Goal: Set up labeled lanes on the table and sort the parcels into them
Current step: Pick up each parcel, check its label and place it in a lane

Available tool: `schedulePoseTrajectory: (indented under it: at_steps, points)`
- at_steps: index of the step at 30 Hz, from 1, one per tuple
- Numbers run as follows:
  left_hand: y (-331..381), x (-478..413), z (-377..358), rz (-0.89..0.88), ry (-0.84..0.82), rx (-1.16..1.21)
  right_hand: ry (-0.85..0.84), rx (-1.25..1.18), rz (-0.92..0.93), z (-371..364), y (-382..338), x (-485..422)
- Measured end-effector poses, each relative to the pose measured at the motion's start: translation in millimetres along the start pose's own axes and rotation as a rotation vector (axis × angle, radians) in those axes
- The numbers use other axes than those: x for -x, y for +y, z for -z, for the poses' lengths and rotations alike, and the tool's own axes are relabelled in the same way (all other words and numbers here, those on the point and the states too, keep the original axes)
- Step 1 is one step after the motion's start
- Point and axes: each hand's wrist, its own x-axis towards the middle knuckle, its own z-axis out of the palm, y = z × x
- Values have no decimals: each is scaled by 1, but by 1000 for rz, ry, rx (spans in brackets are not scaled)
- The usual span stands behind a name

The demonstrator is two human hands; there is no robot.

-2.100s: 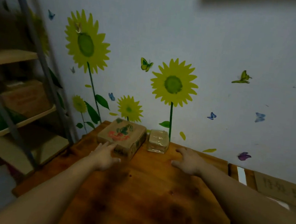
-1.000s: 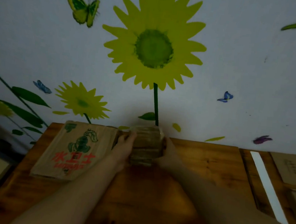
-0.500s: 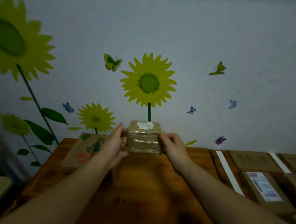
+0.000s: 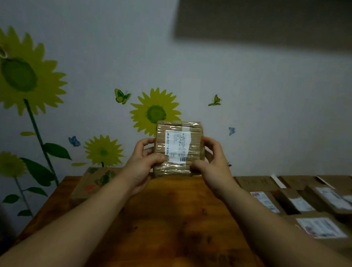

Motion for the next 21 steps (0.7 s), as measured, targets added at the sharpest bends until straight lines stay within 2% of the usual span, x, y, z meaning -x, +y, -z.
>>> schedulePoseTrajectory:
  at_steps: [3, 6, 14, 18, 21]
  points:
    - [-1, 12, -28, 7, -67, -17, 31, -3, -80, 23, -9, 13]
    - [-14, 23, -66, 96, -195, -154, 114, -46, -194, 60, -4, 30]
    - [-82, 34, -237, 338, -516, -244, 355, -14, -294, 243, 9, 123]
    - [-138, 58, -346, 421, -462, -202, 540, -86, -347, 348, 12, 163]
    - [-173, 83, -421, 519, -536, -224, 596, -31, -349, 414, 16, 191]
